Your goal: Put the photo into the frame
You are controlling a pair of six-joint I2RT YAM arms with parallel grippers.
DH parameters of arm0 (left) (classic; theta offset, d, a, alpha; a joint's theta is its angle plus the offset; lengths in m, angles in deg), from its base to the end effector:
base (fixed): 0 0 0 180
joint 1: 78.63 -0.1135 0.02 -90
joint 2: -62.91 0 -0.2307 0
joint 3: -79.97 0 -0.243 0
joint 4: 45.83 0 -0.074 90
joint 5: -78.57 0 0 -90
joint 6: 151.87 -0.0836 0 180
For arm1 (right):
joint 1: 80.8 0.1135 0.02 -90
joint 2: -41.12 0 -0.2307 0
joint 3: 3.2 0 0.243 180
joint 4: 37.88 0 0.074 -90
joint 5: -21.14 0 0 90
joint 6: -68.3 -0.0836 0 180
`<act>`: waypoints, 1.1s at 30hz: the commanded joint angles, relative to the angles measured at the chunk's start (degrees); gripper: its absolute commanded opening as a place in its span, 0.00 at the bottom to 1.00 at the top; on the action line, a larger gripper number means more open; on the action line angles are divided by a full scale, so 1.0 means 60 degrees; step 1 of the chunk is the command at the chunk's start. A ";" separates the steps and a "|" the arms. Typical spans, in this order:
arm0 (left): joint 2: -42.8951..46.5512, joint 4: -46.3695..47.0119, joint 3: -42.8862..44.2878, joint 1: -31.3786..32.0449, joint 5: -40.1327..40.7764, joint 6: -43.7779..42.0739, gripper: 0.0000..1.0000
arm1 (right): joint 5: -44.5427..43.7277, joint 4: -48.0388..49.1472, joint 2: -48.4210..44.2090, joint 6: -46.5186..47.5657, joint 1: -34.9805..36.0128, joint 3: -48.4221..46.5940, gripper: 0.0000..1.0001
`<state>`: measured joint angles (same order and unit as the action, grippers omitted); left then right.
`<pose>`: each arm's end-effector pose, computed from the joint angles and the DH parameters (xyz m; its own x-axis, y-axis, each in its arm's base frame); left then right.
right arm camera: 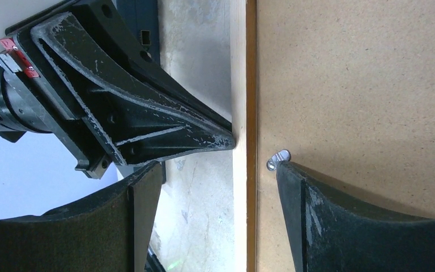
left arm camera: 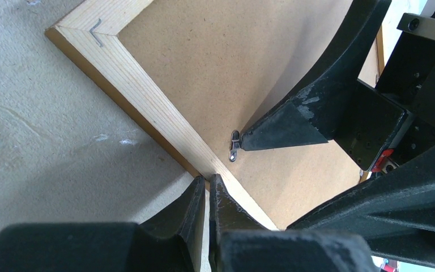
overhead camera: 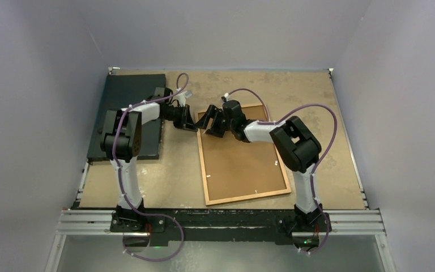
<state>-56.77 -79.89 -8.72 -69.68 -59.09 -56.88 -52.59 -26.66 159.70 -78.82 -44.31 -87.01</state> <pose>0.3938 -0.1246 0.0830 -0.9108 0.0841 -0.4041 0.3649 0.6218 -0.6930 0.3650 0.2992 0.1159 -0.8272 0.3909 -0.4037 -0.1522 0.5356 0.8306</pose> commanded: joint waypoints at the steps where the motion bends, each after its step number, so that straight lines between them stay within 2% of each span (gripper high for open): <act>1: 0.0008 0.0250 -0.0235 0.0062 0.0546 -0.0257 0.02 | 0.0271 -0.0187 0.0188 -0.0091 0.0085 -0.0286 0.77; 10: 0.0038 0.0251 -0.0252 0.0063 0.0506 -0.0252 0.01 | 0.0172 -0.0082 0.0385 0.0241 0.0086 -0.0535 0.77; 18: 0.0046 0.0258 -0.0252 0.0063 0.0487 -0.0256 0.00 | 0.0984 0.0490 0.0646 0.0559 0.0085 -0.0486 0.77; 21: 0.0068 0.0243 -0.0239 0.0065 0.0487 -0.0269 0.00 | 0.1632 0.0315 0.0681 0.0751 0.0079 -0.0476 0.77; 27: 0.0104 0.0222 -0.0223 0.0061 0.0485 -0.0270 0.00 | 0.1916 0.0201 0.0697 0.1095 0.0082 -0.0498 0.78; 33: 0.0132 0.0139 -0.0178 0.0061 0.0487 -0.0289 0.00 | 0.2544 -0.0166 0.1007 0.1877 0.0072 -0.1375 0.78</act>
<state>-56.53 -79.94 -8.78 -69.66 -59.17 -56.90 -43.39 -23.73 163.86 -72.09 -44.92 -90.92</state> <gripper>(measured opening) 0.009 0.777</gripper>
